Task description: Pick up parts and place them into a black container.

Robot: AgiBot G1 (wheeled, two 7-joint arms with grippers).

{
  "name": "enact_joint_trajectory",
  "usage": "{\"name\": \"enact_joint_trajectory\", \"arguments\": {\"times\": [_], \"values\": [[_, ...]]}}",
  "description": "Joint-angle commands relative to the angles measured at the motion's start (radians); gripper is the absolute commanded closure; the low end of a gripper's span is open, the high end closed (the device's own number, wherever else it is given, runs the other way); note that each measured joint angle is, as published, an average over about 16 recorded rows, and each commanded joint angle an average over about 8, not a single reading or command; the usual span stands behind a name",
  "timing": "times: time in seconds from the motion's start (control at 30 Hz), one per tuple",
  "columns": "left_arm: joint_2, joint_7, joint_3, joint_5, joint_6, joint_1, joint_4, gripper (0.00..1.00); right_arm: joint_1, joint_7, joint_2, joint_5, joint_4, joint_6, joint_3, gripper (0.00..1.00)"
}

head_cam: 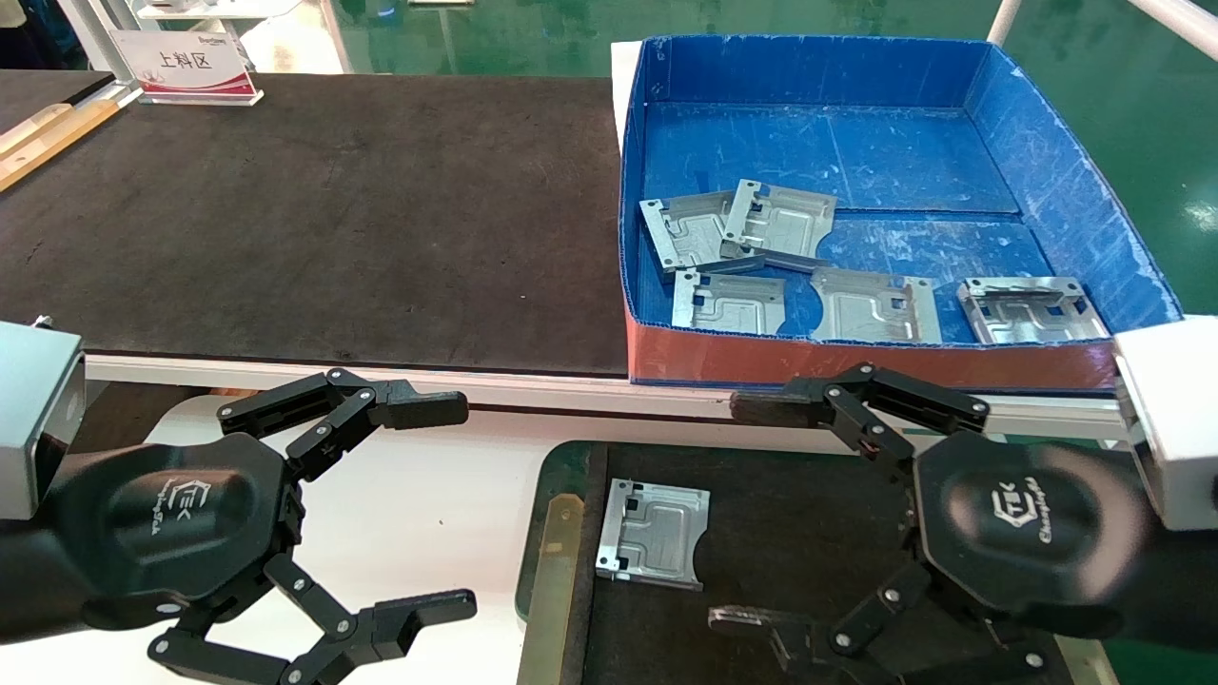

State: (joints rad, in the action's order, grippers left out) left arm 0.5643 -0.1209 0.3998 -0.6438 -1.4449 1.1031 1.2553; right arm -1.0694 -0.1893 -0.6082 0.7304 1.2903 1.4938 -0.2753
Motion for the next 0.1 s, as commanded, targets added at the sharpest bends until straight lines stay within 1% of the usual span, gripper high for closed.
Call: {"name": "enact_joint_trajectory", "arguments": {"times": [0.03, 0.1], "values": [[0.000, 0.000, 0.000, 0.000, 0.000, 0.000, 0.000, 0.00, -0.001, 0.001, -0.001, 0.000, -0.002, 0.000, -0.001, 0.00], [0.000, 0.000, 0.000, 0.000, 0.000, 0.000, 0.000, 0.00, -0.002, 0.001, -0.001, 0.000, -0.003, 0.000, -0.002, 0.00]]}}
